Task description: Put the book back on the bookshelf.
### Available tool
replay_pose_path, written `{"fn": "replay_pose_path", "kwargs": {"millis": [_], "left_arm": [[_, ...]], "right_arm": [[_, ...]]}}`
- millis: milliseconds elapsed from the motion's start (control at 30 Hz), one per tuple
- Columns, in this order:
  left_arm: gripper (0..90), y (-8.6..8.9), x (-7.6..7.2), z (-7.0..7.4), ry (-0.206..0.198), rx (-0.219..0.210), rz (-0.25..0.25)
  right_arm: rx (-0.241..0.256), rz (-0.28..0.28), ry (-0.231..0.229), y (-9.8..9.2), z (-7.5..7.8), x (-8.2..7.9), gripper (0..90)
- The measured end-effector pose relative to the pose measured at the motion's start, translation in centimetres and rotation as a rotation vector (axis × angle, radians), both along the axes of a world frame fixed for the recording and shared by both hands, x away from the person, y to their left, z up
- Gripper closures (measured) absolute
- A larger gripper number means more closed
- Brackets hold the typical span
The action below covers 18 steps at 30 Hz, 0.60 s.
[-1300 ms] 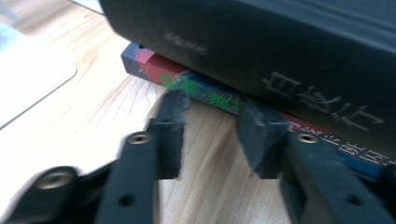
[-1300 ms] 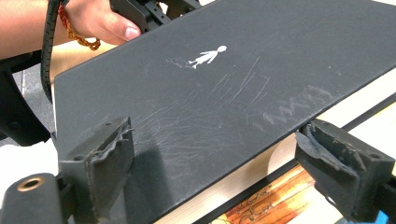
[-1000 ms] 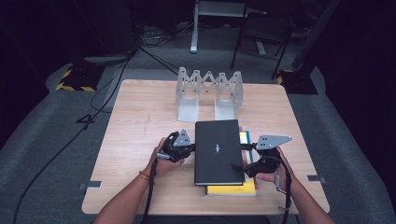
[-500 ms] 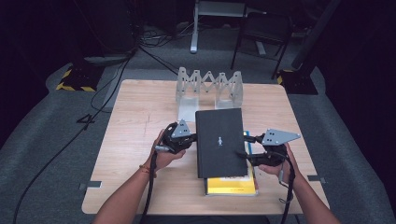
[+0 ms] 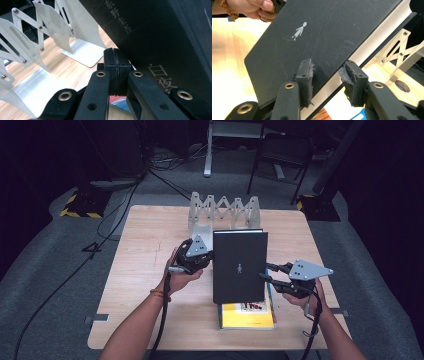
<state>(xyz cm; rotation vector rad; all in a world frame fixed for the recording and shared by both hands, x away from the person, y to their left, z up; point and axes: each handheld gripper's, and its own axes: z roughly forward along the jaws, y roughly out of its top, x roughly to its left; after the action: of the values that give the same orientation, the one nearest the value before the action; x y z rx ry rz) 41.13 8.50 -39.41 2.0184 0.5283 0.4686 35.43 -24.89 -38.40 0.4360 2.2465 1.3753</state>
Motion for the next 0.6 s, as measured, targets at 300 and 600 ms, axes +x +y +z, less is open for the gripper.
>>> {"fn": "replay_pose_path", "kwargs": {"millis": [300,600], "left_arm": [[82.9,1.0,-2.0,1.2,-0.027,-0.017,-0.032],[72.8,1.5,-2.2,0.8,-0.019,-0.035,-0.041]], "right_arm": [[0.028,0.033,-0.032,-0.9,-0.3,-2.2,71.9],[0.044,0.061,-0.048,-1.2,-0.3,-3.2,74.6]]}}
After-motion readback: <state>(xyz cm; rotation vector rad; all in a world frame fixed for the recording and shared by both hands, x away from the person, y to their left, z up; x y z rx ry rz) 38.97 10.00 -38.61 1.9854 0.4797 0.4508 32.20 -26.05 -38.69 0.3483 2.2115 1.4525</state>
